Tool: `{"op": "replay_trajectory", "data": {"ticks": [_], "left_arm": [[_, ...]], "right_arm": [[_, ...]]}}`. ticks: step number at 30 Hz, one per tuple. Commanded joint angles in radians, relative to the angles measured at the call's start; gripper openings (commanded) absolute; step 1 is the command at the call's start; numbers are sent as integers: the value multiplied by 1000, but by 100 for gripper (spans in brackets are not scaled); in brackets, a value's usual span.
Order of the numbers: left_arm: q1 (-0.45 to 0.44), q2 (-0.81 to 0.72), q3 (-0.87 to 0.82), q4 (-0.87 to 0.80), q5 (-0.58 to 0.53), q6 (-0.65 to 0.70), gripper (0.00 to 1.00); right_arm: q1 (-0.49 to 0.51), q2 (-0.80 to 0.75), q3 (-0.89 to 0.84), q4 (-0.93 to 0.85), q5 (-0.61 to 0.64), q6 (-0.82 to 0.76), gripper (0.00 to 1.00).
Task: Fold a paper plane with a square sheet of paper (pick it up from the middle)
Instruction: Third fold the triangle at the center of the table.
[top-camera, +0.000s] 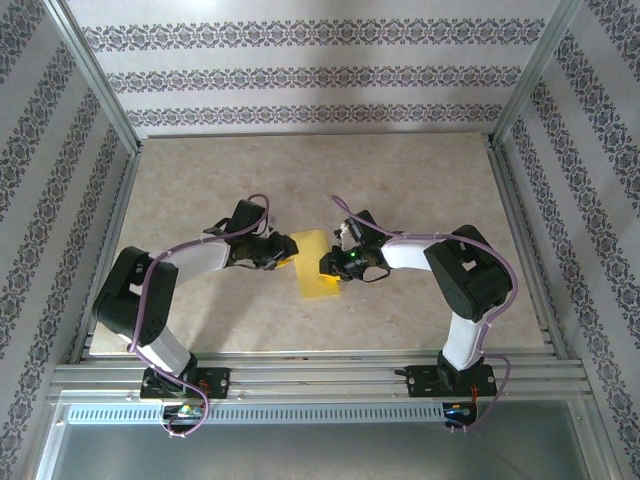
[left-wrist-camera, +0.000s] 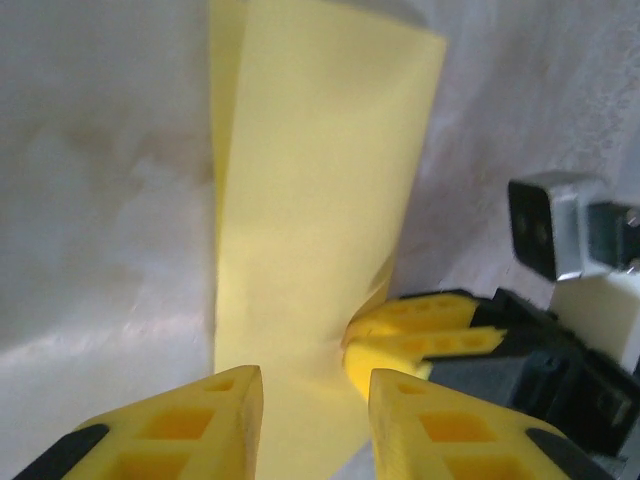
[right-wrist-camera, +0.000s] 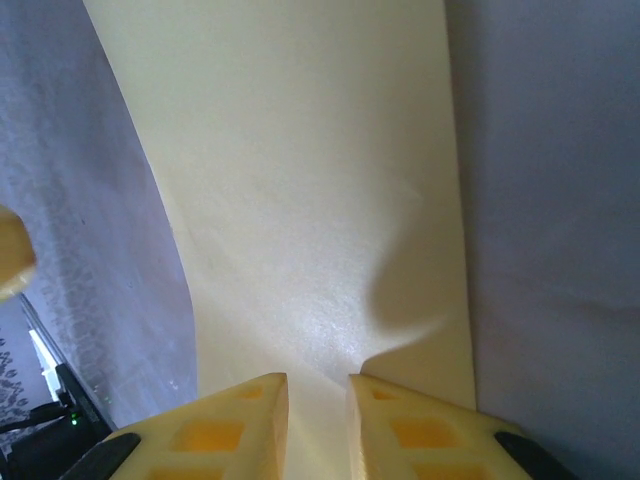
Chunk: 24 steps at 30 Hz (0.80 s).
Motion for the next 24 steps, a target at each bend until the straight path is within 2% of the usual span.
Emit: {"op": "replay_trajectory", "data": {"ticks": [1, 8, 13, 20, 24], "left_arm": [[-28, -13, -63, -15, 19, -60, 37], [-76, 24, -86, 10, 14, -127, 35], [-94, 75, -99, 123, 56, -187, 25], [-100, 93, -86, 110, 46, -180, 30], [-99, 92, -79, 148, 64, -181, 26]], "right_arm": [[2, 57, -15, -18, 35, 10, 27], [-4, 63, -13, -14, 25, 10, 27], [-4, 66, -15, -10, 22, 14, 27], [-5, 64, -15, -10, 22, 13, 27], [-4, 63, -16, -10, 24, 9, 27]]}}
